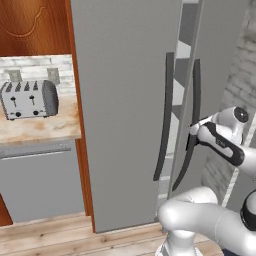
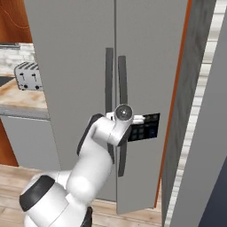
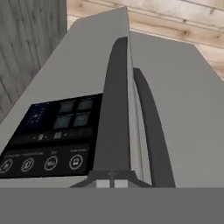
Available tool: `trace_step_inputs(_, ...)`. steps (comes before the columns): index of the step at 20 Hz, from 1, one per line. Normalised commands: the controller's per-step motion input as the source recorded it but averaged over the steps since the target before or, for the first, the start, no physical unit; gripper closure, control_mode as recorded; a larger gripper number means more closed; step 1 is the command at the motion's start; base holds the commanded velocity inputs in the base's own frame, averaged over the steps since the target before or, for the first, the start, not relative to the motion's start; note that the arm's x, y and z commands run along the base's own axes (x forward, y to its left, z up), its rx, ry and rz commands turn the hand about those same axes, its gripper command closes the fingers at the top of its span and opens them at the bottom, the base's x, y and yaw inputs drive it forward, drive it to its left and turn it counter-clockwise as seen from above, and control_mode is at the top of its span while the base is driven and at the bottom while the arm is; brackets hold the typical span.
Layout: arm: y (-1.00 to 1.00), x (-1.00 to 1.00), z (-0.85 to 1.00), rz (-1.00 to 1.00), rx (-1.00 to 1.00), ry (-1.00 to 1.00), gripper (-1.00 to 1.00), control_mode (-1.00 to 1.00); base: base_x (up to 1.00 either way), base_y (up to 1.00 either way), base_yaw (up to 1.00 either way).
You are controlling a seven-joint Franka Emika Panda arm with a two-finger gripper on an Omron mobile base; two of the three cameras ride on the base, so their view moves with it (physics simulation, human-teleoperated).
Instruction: Place one of the steaks on the plate and the other in the bowl. Then place the bowl in the fridge.
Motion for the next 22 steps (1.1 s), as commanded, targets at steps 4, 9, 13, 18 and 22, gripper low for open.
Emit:
trace_step_inputs(4,-0.51,-0.29,0.0,0.03,-0.16,0.1,1.0,-1.0,0.0,0.0,0.0)
trace_step_inputs(9,-0.2,-0.32,0.07,0.03,-0.06,0.05,1.0,-1.0,0.0,0.0,0.0)
trace_step_inputs(13,0.53,-0.77,0.23,0.0,-0.17,0.0,-1.0,-1.0,0.0,0.0,0.0)
trace_step_inputs(18,0.87,-0.32,0.29,-0.04,-0.29,0.01,-1.0,-1.0,0.0,0.0,0.0)
trace_step_inputs(22,0.76,-0.06,0.2,-0.04,-0.34,0.02,-1.0,-1.0,0.0,0.0,0.0)
